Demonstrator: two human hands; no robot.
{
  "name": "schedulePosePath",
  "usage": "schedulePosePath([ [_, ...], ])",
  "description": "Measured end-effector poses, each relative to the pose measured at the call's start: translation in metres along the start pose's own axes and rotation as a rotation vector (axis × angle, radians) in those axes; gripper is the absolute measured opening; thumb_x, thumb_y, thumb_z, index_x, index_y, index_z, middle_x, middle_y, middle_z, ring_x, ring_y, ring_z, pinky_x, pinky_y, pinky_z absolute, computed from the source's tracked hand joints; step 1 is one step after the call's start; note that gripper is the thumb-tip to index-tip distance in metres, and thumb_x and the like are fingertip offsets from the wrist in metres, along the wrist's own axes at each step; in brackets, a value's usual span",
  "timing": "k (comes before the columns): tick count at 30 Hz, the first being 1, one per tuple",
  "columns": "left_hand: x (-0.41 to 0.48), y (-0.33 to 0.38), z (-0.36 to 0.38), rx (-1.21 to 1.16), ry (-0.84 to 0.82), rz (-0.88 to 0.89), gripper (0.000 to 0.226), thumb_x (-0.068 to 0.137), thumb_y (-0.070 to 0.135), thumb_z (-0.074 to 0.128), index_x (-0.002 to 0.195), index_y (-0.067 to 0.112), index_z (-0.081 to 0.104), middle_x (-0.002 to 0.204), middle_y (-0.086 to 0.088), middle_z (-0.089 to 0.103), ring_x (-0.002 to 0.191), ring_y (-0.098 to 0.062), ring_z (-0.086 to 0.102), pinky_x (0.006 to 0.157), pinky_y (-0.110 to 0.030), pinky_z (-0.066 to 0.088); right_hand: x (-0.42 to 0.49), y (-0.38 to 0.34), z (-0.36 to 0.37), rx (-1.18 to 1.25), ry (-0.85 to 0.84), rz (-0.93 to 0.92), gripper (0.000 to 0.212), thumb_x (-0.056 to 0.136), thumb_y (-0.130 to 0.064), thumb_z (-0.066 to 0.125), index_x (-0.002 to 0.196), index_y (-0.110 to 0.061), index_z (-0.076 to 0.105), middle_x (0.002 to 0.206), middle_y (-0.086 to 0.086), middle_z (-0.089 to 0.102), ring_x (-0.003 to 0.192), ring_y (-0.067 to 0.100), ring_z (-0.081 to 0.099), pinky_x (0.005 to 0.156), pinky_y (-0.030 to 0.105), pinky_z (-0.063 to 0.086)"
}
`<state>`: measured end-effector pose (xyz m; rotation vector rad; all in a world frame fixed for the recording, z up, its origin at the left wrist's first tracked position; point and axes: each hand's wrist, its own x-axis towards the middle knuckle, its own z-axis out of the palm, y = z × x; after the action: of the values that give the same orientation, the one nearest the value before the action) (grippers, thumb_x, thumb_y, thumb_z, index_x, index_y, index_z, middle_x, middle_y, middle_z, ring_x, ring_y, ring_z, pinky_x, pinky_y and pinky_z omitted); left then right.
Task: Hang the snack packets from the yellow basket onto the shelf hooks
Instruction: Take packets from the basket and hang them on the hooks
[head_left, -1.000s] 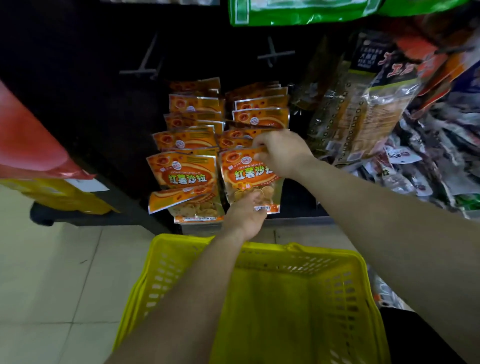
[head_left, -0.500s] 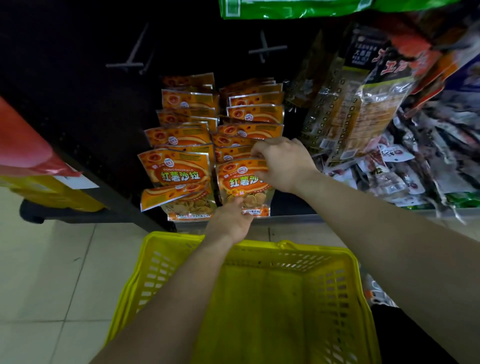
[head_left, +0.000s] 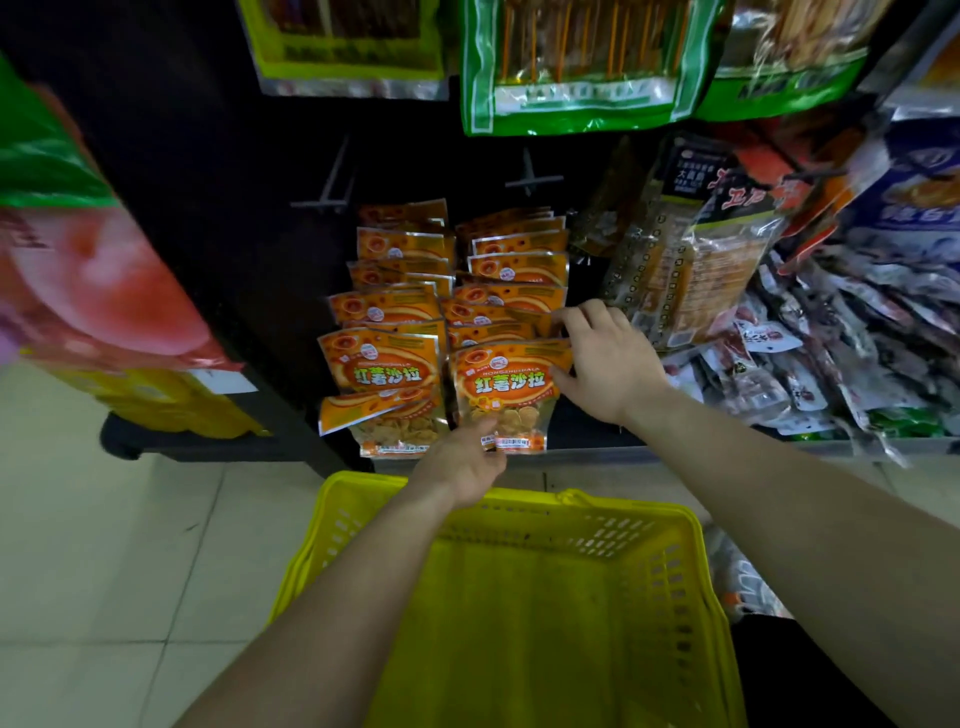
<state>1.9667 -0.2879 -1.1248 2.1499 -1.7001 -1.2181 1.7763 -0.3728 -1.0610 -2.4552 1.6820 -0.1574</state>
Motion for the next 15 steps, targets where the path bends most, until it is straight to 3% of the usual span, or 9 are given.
schedulePosePath([
  [3,-0.022,-0.004,-0.015,-0.026,0.033,-0.013,0.047,0.097,0.036,0.057,0.143,0.033,0.049,0.135,-0.004,0.06,0.083,-0.02,0.066,0.071,-0.028,0.05,-0.017,-0.009,-0.006,-0.03,0.038,-0.015,0.064,0.091,-0.044,0.062,0.144,-0.02,0.036,0.136,0.01,0.044,0.126,0.033,0.044,0.101,0.049,0.046],
  [4,-0.028,-0.007,-0.02,-0.022,0.055,-0.028,0.047,0.096,0.036,0.058,0.142,0.032,0.051,0.132,-0.004,0.063,0.084,-0.019,0.066,0.074,-0.029,0.052,-0.022,-0.013,-0.006,-0.04,0.029,-0.021,0.064,0.091,-0.044,0.061,0.145,-0.02,0.035,0.137,0.009,0.043,0.126,0.033,0.044,0.101,0.049,0.046],
  [8,-0.046,-0.029,-0.035,0.074,0.145,-0.097,0.051,0.093,0.04,0.061,0.142,0.03,0.051,0.144,-0.003,0.056,0.128,-0.026,0.054,0.104,-0.034,0.045,-0.041,-0.03,0.001,-0.036,-0.124,-0.041,0.06,0.094,-0.045,0.057,0.145,-0.021,0.035,0.141,0.009,0.041,0.126,0.034,0.046,0.097,0.047,0.047],
  [12,-0.042,-0.041,-0.04,-0.058,0.187,-0.178,0.066,0.091,0.044,0.065,0.149,0.028,0.038,0.148,-0.002,0.052,0.132,-0.028,0.051,0.107,-0.036,0.043,-0.052,-0.041,0.025,0.071,-0.347,-0.012,0.07,0.096,-0.048,0.054,0.154,-0.027,0.022,0.151,0.012,0.039,0.126,0.037,0.053,0.098,0.049,0.05],
  [15,-0.03,-0.043,-0.04,-0.144,0.246,-0.19,0.078,0.088,0.039,0.07,0.15,0.034,0.023,0.143,-0.003,0.056,0.125,-0.031,0.057,0.103,-0.042,0.046,-0.052,-0.046,0.048,0.123,-0.384,0.006,0.082,0.097,-0.048,0.054,0.156,-0.039,-0.001,0.161,0.013,0.021,0.126,0.041,0.053,0.098,0.05,0.05],
])
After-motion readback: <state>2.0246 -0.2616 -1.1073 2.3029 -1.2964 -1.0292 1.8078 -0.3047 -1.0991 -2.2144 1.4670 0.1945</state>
